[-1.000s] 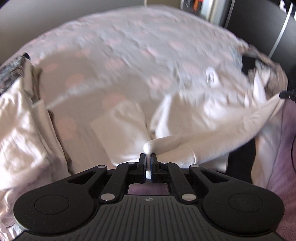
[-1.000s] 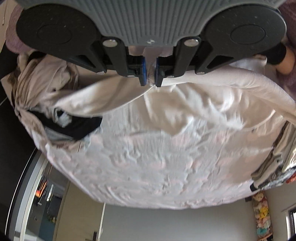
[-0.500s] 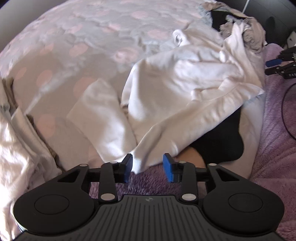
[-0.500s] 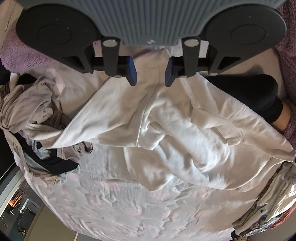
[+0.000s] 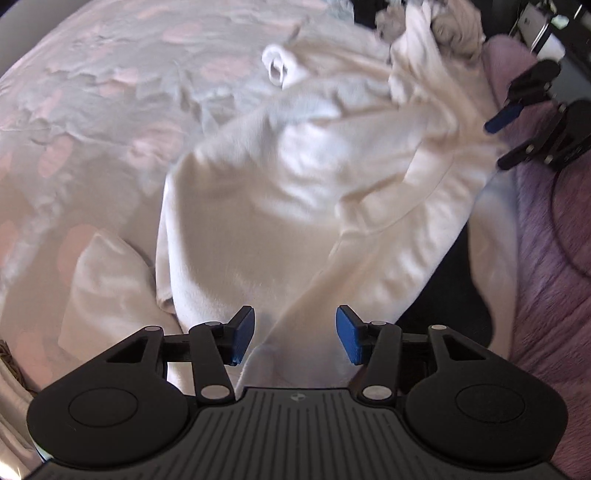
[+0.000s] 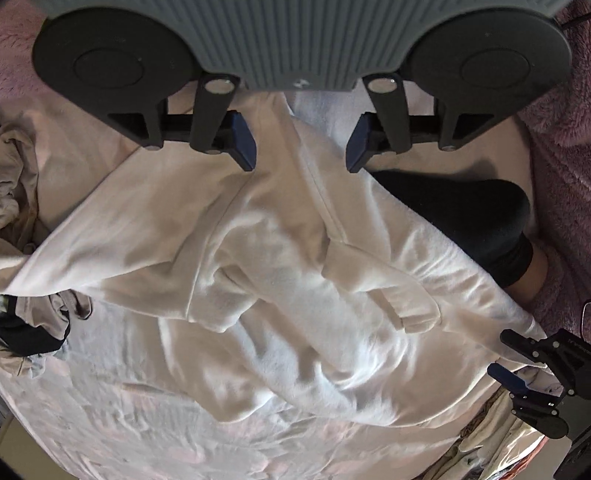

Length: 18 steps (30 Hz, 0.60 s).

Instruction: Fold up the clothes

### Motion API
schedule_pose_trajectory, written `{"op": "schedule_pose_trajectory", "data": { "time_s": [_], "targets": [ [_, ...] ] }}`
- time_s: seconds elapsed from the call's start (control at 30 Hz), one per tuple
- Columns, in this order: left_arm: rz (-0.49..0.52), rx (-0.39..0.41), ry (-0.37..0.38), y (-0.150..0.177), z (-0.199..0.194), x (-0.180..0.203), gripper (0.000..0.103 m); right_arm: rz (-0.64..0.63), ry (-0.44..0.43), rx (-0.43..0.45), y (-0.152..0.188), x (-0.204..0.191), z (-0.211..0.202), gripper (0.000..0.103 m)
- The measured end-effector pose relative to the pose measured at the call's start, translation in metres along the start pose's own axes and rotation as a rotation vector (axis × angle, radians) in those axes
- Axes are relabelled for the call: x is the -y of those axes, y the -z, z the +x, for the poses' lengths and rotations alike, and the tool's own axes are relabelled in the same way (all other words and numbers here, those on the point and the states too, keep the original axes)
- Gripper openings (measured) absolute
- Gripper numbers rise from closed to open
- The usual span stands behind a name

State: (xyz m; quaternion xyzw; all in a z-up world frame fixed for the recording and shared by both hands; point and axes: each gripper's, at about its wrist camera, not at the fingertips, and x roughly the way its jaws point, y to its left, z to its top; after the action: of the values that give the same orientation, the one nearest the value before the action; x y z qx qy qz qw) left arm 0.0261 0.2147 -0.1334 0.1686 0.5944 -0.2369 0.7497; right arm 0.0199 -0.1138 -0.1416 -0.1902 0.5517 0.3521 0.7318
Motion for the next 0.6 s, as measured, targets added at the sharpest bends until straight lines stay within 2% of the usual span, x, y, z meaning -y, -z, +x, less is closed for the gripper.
{"op": "schedule_pose_trajectory", "data": {
  "time_s": [0.13, 0.17, 0.2, 0.23, 0.27, 0.3, 0.33, 0.43, 0.6],
  "targets": [
    [-0.047, -0.062, 0.062, 0.003, 0.013, -0.010, 0.045, 0.021, -0.029, -0.017, 0.006, 0.006, 0.009, 0.058],
    [-0.055, -0.068, 0.070, 0.003, 0.015, -0.012, 0.040, 0.023, -0.034, -0.021, 0.007, 0.007, 0.011, 0.058],
    [-0.061, -0.071, 0.069, 0.003, 0.015, -0.012, 0.031, 0.024, -0.036, -0.024, 0.008, 0.007, 0.014, 0.057],
    [-0.069, -0.073, 0.064, 0.004, 0.015, -0.012, 0.026, 0.025, -0.039, -0.031, 0.009, 0.006, 0.017, 0.051],
    [-0.078, -0.069, 0.056, 0.004, 0.014, -0.013, 0.017, 0.026, -0.042, -0.038, 0.010, 0.005, 0.020, 0.038],
    [-0.087, -0.058, 0.047, 0.005, 0.011, -0.014, 0.011, 0.023, -0.042, -0.041, 0.011, 0.005, 0.021, 0.029],
    [-0.096, -0.045, 0.039, 0.006, 0.007, -0.015, 0.009, 0.019, -0.033, -0.034, 0.012, 0.004, 0.019, 0.017],
    [-0.118, 0.020, 0.011, 0.011, -0.012, -0.015, 0.007, 0.010, 0.009, 0.004, 0.014, 0.001, 0.008, 0.011],
    [-0.130, 0.142, -0.056, 0.012, -0.055, -0.013, 0.006, -0.006, 0.109, 0.140, -0.002, -0.006, -0.032, 0.010]
  ]
}}
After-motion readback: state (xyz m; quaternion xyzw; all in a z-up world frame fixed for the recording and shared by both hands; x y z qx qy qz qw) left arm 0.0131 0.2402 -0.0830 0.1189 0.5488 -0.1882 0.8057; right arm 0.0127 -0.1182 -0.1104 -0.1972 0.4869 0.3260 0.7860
